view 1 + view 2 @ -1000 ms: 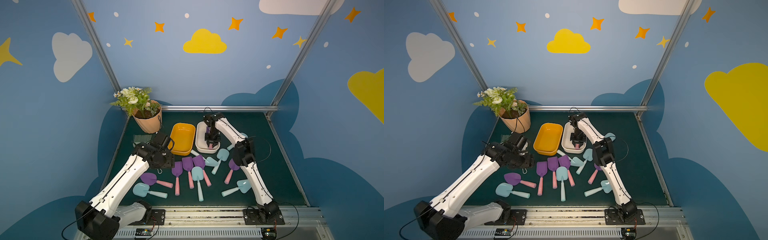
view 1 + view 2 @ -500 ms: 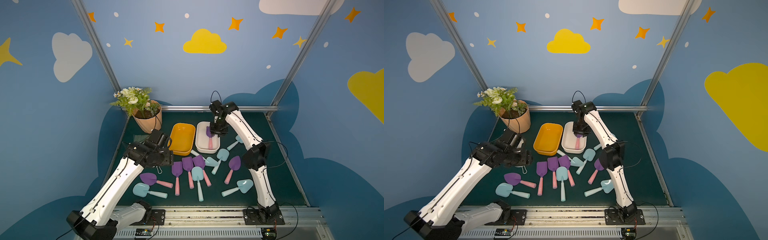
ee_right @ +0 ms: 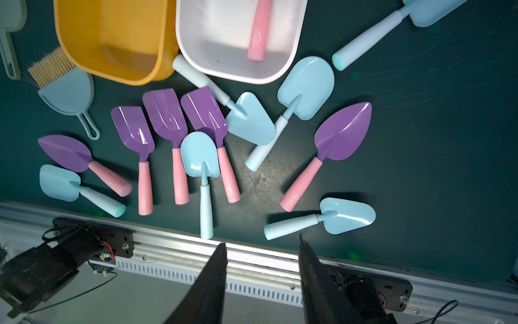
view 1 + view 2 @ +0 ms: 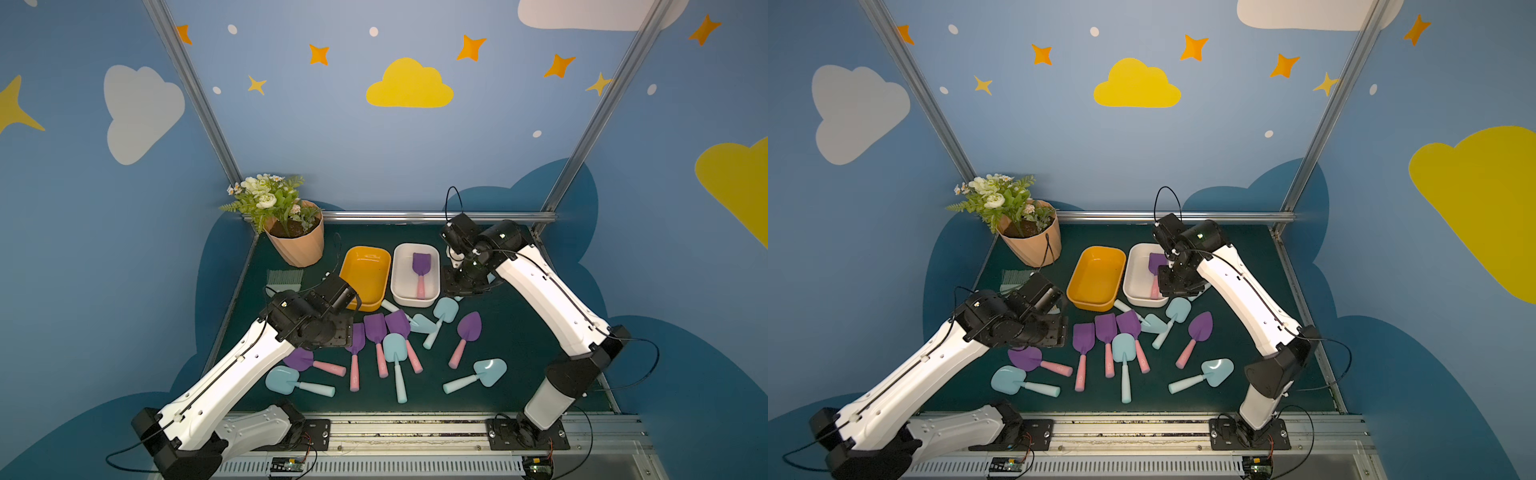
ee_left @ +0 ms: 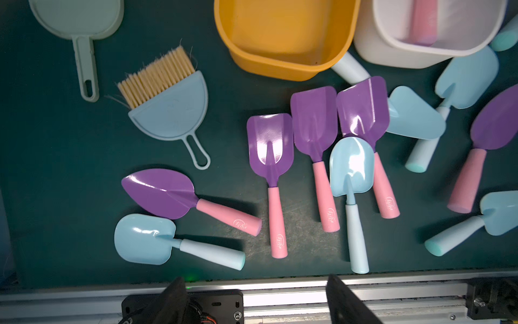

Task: Sort the small shovels by color and place them into the storage box
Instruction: Pick up the shovel from the center of the board.

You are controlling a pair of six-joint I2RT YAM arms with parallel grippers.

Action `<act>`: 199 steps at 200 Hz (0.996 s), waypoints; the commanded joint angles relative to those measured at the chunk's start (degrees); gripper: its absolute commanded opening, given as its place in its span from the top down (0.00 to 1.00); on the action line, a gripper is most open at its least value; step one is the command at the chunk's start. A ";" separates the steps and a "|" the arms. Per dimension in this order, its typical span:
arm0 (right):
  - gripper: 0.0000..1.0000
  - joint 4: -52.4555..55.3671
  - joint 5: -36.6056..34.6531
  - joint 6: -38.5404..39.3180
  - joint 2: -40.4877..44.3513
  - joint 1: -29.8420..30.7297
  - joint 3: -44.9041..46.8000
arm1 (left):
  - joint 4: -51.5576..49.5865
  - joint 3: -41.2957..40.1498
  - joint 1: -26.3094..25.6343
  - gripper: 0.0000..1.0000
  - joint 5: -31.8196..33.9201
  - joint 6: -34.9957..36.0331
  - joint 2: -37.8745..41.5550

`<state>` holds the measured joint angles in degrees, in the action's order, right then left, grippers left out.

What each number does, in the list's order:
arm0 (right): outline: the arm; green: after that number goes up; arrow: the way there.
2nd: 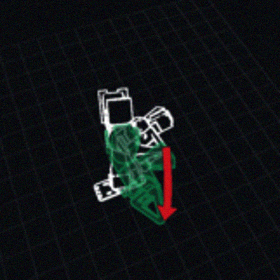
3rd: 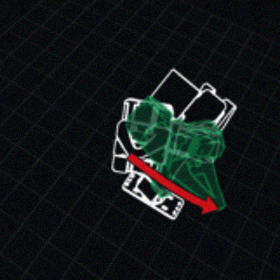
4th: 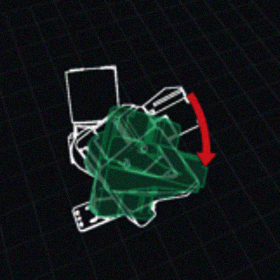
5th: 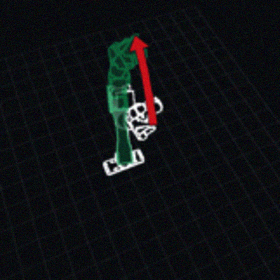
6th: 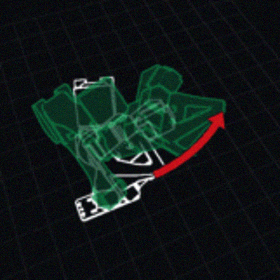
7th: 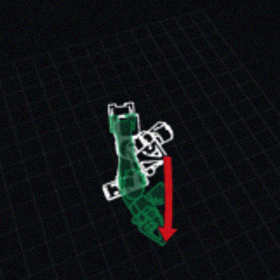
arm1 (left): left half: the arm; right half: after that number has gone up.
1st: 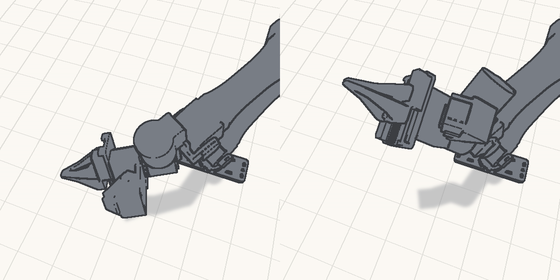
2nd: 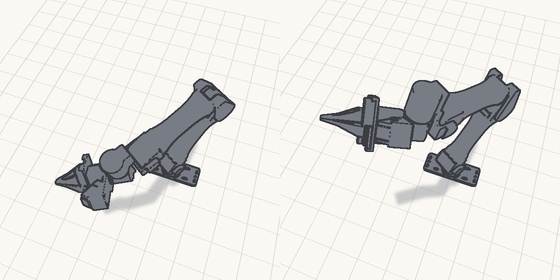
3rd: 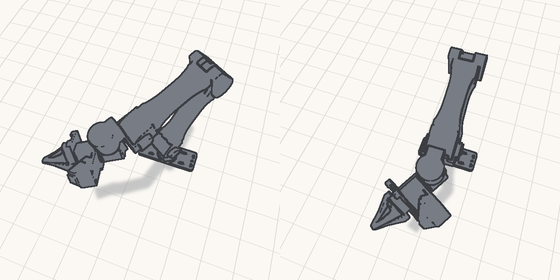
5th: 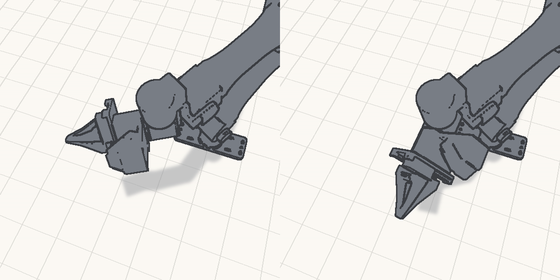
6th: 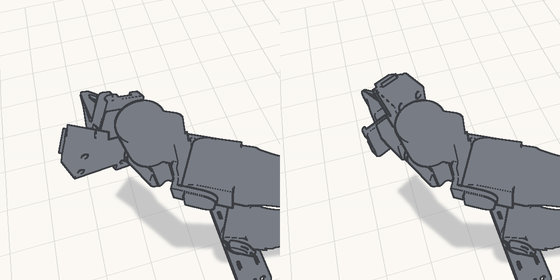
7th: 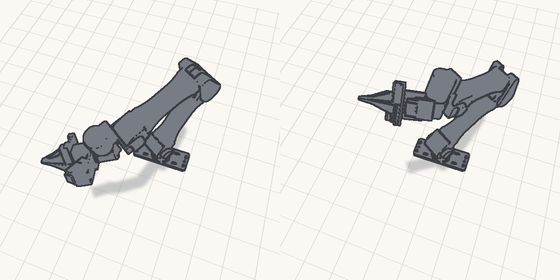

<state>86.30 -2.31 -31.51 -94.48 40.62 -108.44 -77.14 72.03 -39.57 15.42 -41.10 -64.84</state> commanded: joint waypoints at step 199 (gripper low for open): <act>0.57 -4.11 -0.73 -0.13 10.62 0.24 16.18 | 21.54 -32.33 2.91 0.27 -8.69 -60.60 8.79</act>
<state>82.83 -3.40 -32.08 -83.85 40.97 -92.29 -57.91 42.28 -37.74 9.28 -96.42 -55.96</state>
